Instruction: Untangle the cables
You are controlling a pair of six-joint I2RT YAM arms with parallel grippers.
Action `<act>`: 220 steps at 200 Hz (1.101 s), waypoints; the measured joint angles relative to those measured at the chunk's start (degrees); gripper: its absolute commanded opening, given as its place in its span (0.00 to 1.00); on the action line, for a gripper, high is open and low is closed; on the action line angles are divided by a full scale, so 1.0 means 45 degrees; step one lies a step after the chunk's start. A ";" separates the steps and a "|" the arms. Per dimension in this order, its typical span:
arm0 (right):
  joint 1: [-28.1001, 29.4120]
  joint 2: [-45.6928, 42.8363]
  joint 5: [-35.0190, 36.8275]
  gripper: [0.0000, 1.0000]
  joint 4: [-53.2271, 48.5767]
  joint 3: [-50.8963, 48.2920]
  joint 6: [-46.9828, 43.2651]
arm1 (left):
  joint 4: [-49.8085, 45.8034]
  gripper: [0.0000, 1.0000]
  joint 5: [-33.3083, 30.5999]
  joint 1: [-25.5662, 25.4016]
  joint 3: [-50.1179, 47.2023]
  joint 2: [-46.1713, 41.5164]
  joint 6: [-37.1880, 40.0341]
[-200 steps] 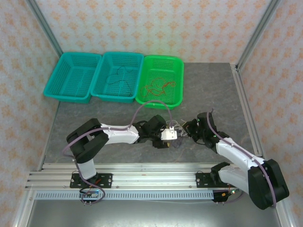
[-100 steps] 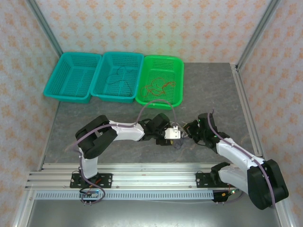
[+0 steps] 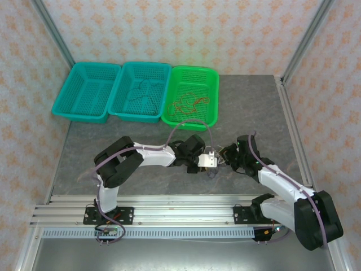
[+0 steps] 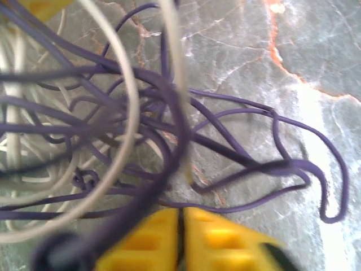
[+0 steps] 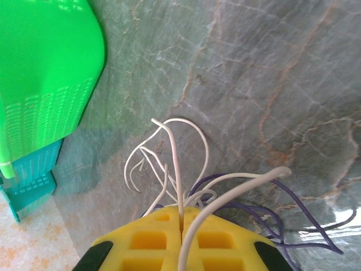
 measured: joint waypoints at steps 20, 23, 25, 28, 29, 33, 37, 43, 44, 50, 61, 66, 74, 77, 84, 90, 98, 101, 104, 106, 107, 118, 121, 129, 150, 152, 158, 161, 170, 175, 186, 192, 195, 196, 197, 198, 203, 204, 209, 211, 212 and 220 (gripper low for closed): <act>-0.0374 -0.0121 0.0131 0.00 -0.0549 -0.0005 0.0010 | 0.0049 0.00 -0.0379 0.0136 -0.0588 -0.0627 -0.0335; -0.0432 -0.0160 0.0160 0.00 -0.0631 -0.0005 0.0019 | 0.0049 0.00 -0.0432 0.0175 -0.0743 -0.0787 -0.0413; -0.0476 -0.0214 0.0185 0.00 -0.0685 -0.0010 0.0029 | 0.0044 0.00 -0.0437 0.0204 -0.0811 -0.0889 -0.0476; -0.0539 -0.0291 0.0243 0.00 -0.0753 -0.0019 0.0058 | 0.0049 0.00 -0.0491 0.0262 -0.0962 -0.1073 -0.0593; -0.0559 -0.0306 0.0248 0.00 -0.0767 -0.0024 0.0058 | 0.0049 0.00 -0.0505 0.0272 -0.1001 -0.1117 -0.0612; -0.0646 -0.0457 0.0316 0.00 -0.0874 -0.0044 0.0107 | 0.0039 0.00 -0.0597 0.0340 -0.1195 -0.1433 -0.0753; -0.0724 -0.0593 0.0393 0.00 -0.0976 -0.0058 0.0121 | 0.0049 0.00 -0.0724 0.0393 -0.1370 -0.1690 -0.0908; -0.0826 -0.0797 0.0515 0.00 -0.1098 -0.0087 0.0165 | 0.0039 0.00 -0.0879 0.0476 -0.1588 -0.2123 -0.1180; -0.0845 -0.0850 0.0529 0.00 -0.1127 -0.0097 0.0180 | 0.0039 0.00 -0.0913 0.0500 -0.1637 -0.2239 -0.1234; -0.0957 -0.1069 0.0675 0.00 -0.1258 -0.0126 0.0223 | 0.0039 0.00 -0.1107 0.0588 -0.1817 -0.2696 -0.1545; -0.1185 -0.1472 0.0952 0.00 -0.1530 -0.0155 0.0321 | 0.0053 0.00 -0.1404 0.0719 -0.2113 -0.3614 -0.2191; -0.1287 -0.1617 0.1073 0.00 -0.1656 -0.0170 0.0350 | 0.0078 0.00 -0.1501 0.0806 -0.2302 -0.4124 -0.2535; -0.1515 -0.1851 0.1287 0.00 -0.1894 -0.0199 0.0432 | 0.0189 0.00 -0.1681 0.0952 -0.2701 -0.4988 -0.3109; -0.1588 -0.1909 0.1355 0.00 -0.1972 -0.0209 0.0437 | 0.0243 0.00 -0.1739 0.1005 -0.2871 -0.5314 -0.3269; -0.1807 -0.2074 0.1535 0.00 -0.2166 -0.0257 0.0515 | 0.0355 0.00 -0.1967 0.1166 -0.3298 -0.6149 -0.3789; -0.2006 -0.2205 0.1685 0.00 -0.2288 -0.0335 0.0578 | 0.0447 0.00 -0.2225 0.1326 -0.3706 -0.6931 -0.4255; -0.2249 -0.2390 0.1904 0.00 -0.2375 -0.0515 0.0670 | 0.0486 0.00 -0.2676 0.1515 -0.4167 -0.7878 -0.4833; -0.2312 -0.2472 0.1982 0.00 -0.2390 -0.0602 0.0719 | 0.0486 0.00 -0.2939 0.1588 -0.4337 -0.8291 -0.5144; -0.2399 -0.2560 0.2098 0.00 -0.2390 -0.0729 0.0738 | 0.0505 0.00 -0.3172 0.1651 -0.4498 -0.8607 -0.5338; -0.2424 -0.2603 0.2166 0.00 -0.2404 -0.0782 0.0748 | 0.0481 0.00 -0.3366 0.1700 -0.4600 -0.8888 -0.5537; -0.2448 -0.2652 0.2225 0.00 -0.2409 -0.0840 0.0777 | 0.0481 0.00 -0.3434 0.1719 -0.4634 -0.8986 -0.5615; -0.2526 -0.2953 0.2657 0.14 -0.2516 -0.1258 0.0792 | 0.0325 0.00 -0.4235 0.1919 -0.4949 -0.9996 -0.6368; -0.2540 -0.3031 0.2735 0.20 -0.2550 -0.1365 0.0733 | 0.0248 0.00 -0.4435 0.1967 -0.4998 -1.0292 -0.6606; -0.2550 -0.3162 0.2866 0.34 -0.2599 -0.1574 0.0559 | 0.0053 0.00 -0.4818 0.2064 -0.5027 -1.0856 -0.7062; -0.2574 -0.3201 0.2662 0.51 -0.2608 -0.1593 -0.0850 | -0.0204 0.00 -0.5328 0.2084 -0.5027 -1.1817 -0.8000; -0.2574 -0.3211 0.2599 0.52 -0.2599 -0.1559 -0.0967 | -0.0238 0.00 -0.5348 0.2084 -0.5027 -1.1856 -0.8058; -0.2574 -0.3264 0.2492 0.54 -0.2667 -0.1409 -0.1491 | -0.0296 0.00 -0.5401 0.2084 -0.5027 -1.1997 -0.8276; -0.2574 -0.3347 0.2453 0.55 -0.2710 -0.1311 -0.1695 | -0.0321 0.00 -0.5401 0.2084 -0.5027 -1.2036 -0.8369; -0.2574 -0.3696 0.2331 0.58 -0.2764 -0.0957 -0.2531 | -0.0369 0.00 -0.5406 0.2084 -0.5032 -1.2094 -0.8616; -0.2569 -0.4031 0.2312 0.60 -0.2744 -0.0753 -0.2924 | -0.0413 0.00 -0.5401 0.2084 -0.5032 -1.2094 -0.8728; -0.2477 -0.4915 0.2336 0.63 -0.2443 -0.0413 -0.3808 | -0.0573 0.00 -0.5401 0.2084 -0.5032 -1.2065 -0.8942; -0.2361 -0.5401 0.2336 0.66 -0.2181 -0.0301 -0.4347 | -0.0631 0.00 -0.5401 0.2084 -0.5032 -1.2031 -0.9000; -0.2229 -0.5620 0.2327 0.68 -0.2001 -0.0257 -0.4658 | -0.0651 0.00 -0.5396 0.2084 -0.5032 -1.2026 -0.9044; -0.2166 -0.5731 0.2346 0.68 -0.1909 -0.0238 -0.4843 | -0.0661 0.00 -0.5396 0.2084 -0.5032 -1.2012 -0.9054; -0.2132 -0.5785 0.2341 0.69 -0.1860 -0.0228 -0.4915 | -0.0670 0.00 -0.5396 0.2084 -0.5032 -1.2002 -0.9058; -0.2093 -0.5833 0.2336 0.69 -0.1821 -0.0219 -0.4979 | -0.0675 0.00 -0.5396 0.2084 -0.5032 -1.2002 -0.9068; -0.1744 -0.6076 0.2331 0.71 -0.1472 -0.0151 -0.5547 | -0.0695 0.00 -0.5396 0.2084 -0.5032 -1.1982 -0.9156; -0.1642 -0.6149 0.2336 0.72 -0.1394 -0.0131 -0.5722 | -0.0709 0.00 -0.5396 0.2084 -0.5032 -1.1982 -0.9160; -0.1180 -0.6295 0.2322 0.72 -0.1054 -0.0039 -0.6334 | -0.0743 0.00 -0.5396 0.2084 -0.5032 -1.1978 -0.9214; -0.1049 -0.6314 0.2312 0.73 -0.0981 -0.0005 -0.6509 | -0.0772 0.00 -0.5396 0.2084 -0.5032 -1.1978 -0.9243; -0.0903 -0.6324 0.2297 0.73 -0.0884 0.0029 -0.6640 | -0.0782 0.00 -0.5396 0.2084 -0.5032 -1.1978 -0.9248; 0.0019 -0.6115 0.2225 0.74 -0.0466 0.0272 -0.7645 | -0.0840 0.00 -0.5391 0.2084 -0.5027 -1.1982 -0.9287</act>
